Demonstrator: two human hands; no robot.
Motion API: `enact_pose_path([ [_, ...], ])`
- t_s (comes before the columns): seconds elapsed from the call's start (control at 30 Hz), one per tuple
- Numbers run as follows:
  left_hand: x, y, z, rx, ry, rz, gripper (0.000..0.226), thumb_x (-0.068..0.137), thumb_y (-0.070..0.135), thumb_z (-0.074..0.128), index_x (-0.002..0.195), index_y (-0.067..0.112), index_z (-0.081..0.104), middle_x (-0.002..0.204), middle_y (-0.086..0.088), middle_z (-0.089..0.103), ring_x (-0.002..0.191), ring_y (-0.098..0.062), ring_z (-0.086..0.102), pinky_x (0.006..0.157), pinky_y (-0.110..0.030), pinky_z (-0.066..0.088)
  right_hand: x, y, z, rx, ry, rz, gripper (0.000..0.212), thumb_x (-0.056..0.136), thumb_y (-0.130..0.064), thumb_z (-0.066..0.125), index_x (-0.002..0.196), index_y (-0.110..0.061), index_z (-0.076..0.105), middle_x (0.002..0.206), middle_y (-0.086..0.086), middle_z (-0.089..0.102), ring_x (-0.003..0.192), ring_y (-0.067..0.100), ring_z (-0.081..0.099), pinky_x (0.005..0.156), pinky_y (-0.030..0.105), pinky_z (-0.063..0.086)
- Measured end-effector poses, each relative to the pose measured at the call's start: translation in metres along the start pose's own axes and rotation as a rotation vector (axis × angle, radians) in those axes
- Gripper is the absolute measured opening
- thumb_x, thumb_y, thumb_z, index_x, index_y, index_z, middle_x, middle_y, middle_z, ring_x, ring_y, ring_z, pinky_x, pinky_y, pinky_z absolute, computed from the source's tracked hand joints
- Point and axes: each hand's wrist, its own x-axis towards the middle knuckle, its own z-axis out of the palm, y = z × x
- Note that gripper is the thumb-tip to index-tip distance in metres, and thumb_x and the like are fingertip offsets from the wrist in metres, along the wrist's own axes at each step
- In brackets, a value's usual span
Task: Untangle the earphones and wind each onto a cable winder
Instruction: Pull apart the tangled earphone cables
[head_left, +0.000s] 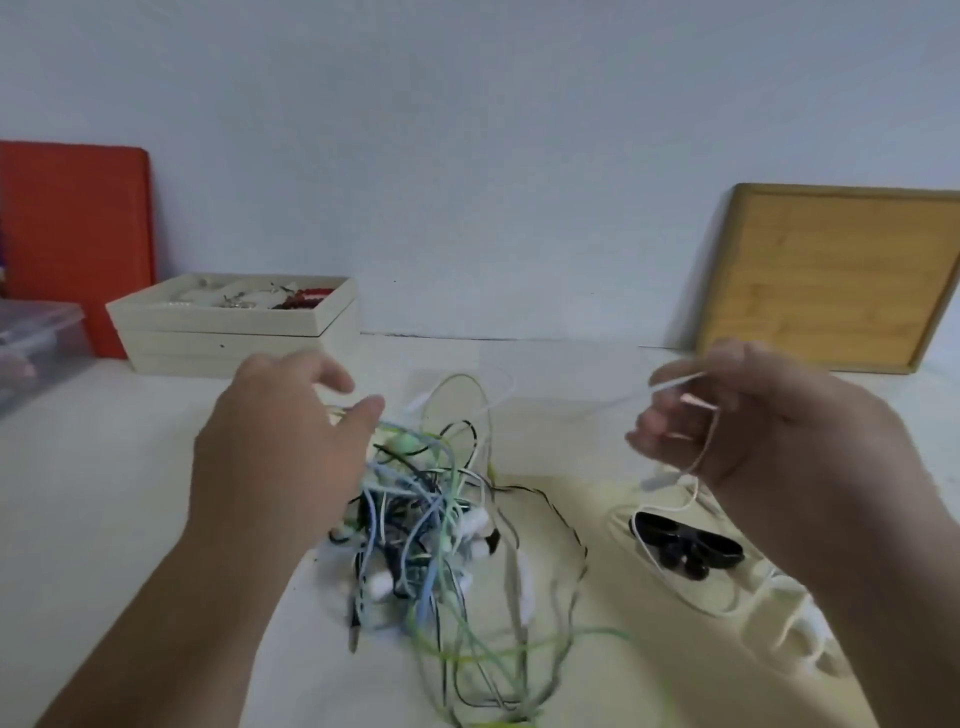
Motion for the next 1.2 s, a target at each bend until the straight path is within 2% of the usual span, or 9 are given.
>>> enact_pose_path([
  [0.1,-0.009,0.016,-0.004,-0.133,0.027,0.269,0.019,0.084,0.03,0.071,0.103,0.026,0.069,0.106,0.011,0.059,0.09,-0.004,0.059,0.084,-0.019,0.043,-0.001,0.007,0.001,-0.089,-0.079,0.084,0.011,0.075,-0.006,0.056,0.071,0.005,0.056,0.078,0.022,0.07,0.064,0.036,0.068,0.061,0.039,0.061],
  [0.2,-0.025,0.037,-0.01,-0.35,-0.334,0.39,0.013,0.082,0.033,0.074,0.096,0.032,0.073,0.095,0.02,0.069,0.064,0.019,0.055,0.063,0.001,0.036,-0.005,0.006,0.003,-0.1,-0.191,0.075,0.018,0.074,-0.004,0.063,0.058,-0.011,0.056,0.1,0.024,0.074,0.071,0.035,0.073,0.063,0.036,0.061],
  [0.3,-0.029,0.032,0.003,-0.207,-0.488,0.381,0.024,0.075,0.043,0.08,0.097,0.038,0.071,0.095,0.027,0.068,0.079,0.022,0.054,0.067,0.001,0.036,-0.007,0.0,0.004,0.018,-0.244,0.005,0.017,0.069,-0.023,0.062,0.053,-0.019,0.058,0.103,0.023,0.074,0.08,0.033,0.076,0.067,0.034,0.061],
  [0.53,-0.013,0.017,-0.009,-0.206,-0.385,0.25,0.056,0.05,0.077,0.075,0.076,0.029,0.063,0.073,0.012,0.065,0.063,-0.005,0.06,0.059,-0.03,0.049,0.004,-0.012,-0.018,0.292,-0.344,-0.123,0.026,0.087,-0.022,0.056,0.062,-0.017,0.059,0.099,0.012,0.077,0.095,0.028,0.075,0.08,0.034,0.059],
  [0.73,-0.004,0.017,-0.024,-0.389,-0.228,0.276,0.043,0.081,0.061,0.065,0.071,0.019,0.069,0.048,0.004,0.052,0.041,-0.007,0.046,0.042,-0.013,0.03,0.008,-0.018,-0.028,-0.011,0.119,-0.182,0.033,0.083,-0.02,0.055,0.05,-0.021,0.051,0.076,0.004,0.06,0.043,0.013,0.05,0.042,0.017,0.039],
  [0.87,-0.001,0.011,-0.02,-0.352,-0.035,0.287,0.031,0.086,0.046,0.058,0.072,0.02,0.071,0.057,-0.002,0.06,0.061,-0.013,0.058,0.054,-0.02,0.039,0.009,-0.017,-0.035,-0.21,0.189,-0.102,0.033,0.082,-0.027,0.063,0.056,-0.017,0.047,0.05,-0.005,0.032,0.032,0.007,0.023,0.033,0.018,0.02],
  [1.07,-0.003,0.006,-0.021,-0.353,0.492,0.265,0.038,0.1,0.049,0.049,0.098,0.018,0.071,0.089,-0.004,0.062,0.086,-0.021,0.058,0.081,-0.043,0.047,-0.004,-0.018,-0.014,-0.303,0.065,-0.238,0.034,0.068,-0.044,0.07,0.066,-0.01,0.068,0.042,-0.012,0.03,0.036,0.006,0.024,0.041,0.013,0.026],
  [1.13,-0.003,0.007,-0.023,-0.248,0.418,0.282,0.032,0.096,0.041,0.057,0.089,0.015,0.073,0.081,-0.002,0.063,0.078,-0.023,0.059,0.075,-0.041,0.048,-0.005,-0.016,-0.016,-0.539,0.087,-0.164,0.041,0.067,-0.05,0.07,0.073,-0.01,0.073,0.042,-0.007,0.03,0.04,0.014,0.023,0.047,0.026,0.024],
  [1.2,0.001,0.004,-0.022,-0.134,0.102,0.241,0.03,0.09,0.041,0.067,0.07,0.019,0.073,0.061,0.004,0.064,0.058,-0.016,0.058,0.06,-0.035,0.048,-0.005,-0.017,-0.017,-0.861,0.09,-0.009,0.027,0.072,-0.048,0.072,0.073,-0.021,0.076,0.041,-0.001,0.035,0.04,0.016,0.025,0.051,0.029,0.024],
])
